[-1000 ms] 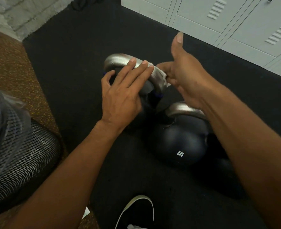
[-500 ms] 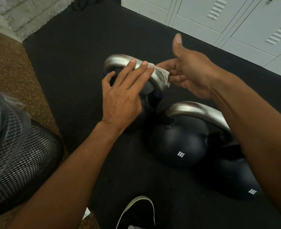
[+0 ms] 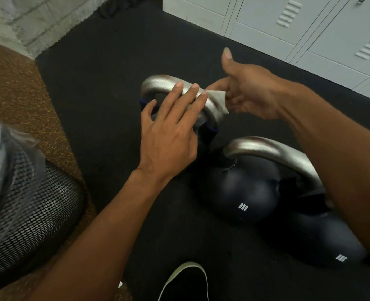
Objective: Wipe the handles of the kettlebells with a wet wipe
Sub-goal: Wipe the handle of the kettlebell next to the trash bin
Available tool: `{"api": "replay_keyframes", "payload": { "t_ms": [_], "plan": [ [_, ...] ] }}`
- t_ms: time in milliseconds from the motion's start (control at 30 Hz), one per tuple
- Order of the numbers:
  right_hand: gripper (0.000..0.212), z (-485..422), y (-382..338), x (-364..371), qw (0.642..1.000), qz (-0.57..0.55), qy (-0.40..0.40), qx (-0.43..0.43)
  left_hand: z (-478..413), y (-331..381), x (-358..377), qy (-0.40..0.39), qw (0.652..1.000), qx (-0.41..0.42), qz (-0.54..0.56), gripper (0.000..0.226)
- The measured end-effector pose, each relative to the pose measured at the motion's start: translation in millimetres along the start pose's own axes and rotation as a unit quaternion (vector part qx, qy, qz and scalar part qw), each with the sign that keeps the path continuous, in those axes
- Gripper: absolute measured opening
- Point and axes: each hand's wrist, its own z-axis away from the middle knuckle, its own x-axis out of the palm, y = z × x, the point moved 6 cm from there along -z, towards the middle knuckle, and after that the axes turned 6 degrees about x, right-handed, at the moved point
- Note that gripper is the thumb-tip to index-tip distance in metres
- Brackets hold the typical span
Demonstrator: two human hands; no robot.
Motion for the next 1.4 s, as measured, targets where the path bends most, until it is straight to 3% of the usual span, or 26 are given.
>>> {"api": "replay_keyframes", "payload": {
  "t_ms": [100,167,333,433,500,600,833,933,1000,1100,1233,1333,1400],
  "plan": [
    [0.104,-25,0,18,0.986,0.045,-0.149,0.051,0,-1,-2,-0.009,1.0,0.008,-0.02,0.067],
    [0.11,-34,0,26,0.974,0.058,-0.207,0.067,1,-2,-1,-0.008,1.0,0.004,-0.02,0.069],
    [0.115,-42,-5,28,0.969,0.062,-0.226,0.074,4,-1,-2,0.014,1.0,-0.009,0.016,0.071],
    [0.118,-43,-5,24,0.973,0.072,-0.212,0.059,14,-4,-12,0.076,0.99,-0.079,0.09,0.059],
    [0.117,-40,-3,14,0.98,0.062,-0.182,0.044,22,-5,-14,0.09,0.979,-0.127,0.134,0.055],
    [0.11,-29,-4,1,0.993,0.051,-0.108,0.022,26,0,-12,0.057,0.986,-0.108,0.113,0.051],
    [0.084,42,-9,3,0.987,0.07,0.129,-0.059,24,-8,-10,0.042,0.98,-0.158,0.115,0.04],
    [0.077,70,-8,24,0.956,0.192,0.207,-0.085,24,-14,-5,0.047,0.97,-0.19,0.143,0.036],
    [0.07,80,-4,48,0.909,0.315,0.246,-0.119,23,-14,-6,0.055,0.968,-0.193,0.15,0.034],
    [0.058,89,-5,62,0.889,0.323,0.284,-0.16,18,-11,-10,0.063,0.971,-0.172,0.154,0.033],
    [0.073,58,-16,27,0.948,0.19,0.225,-0.123,13,-4,-22,0.092,0.985,-0.112,0.094,0.035],
    [0.079,13,-20,10,0.987,0.031,0.131,-0.087,7,-2,-24,0.095,0.993,-0.071,0.017,0.046],
    [0.086,-14,-16,10,0.998,-0.009,0.045,-0.041,2,-5,-20,0.072,0.995,-0.065,-0.018,0.054]
  ]
}}
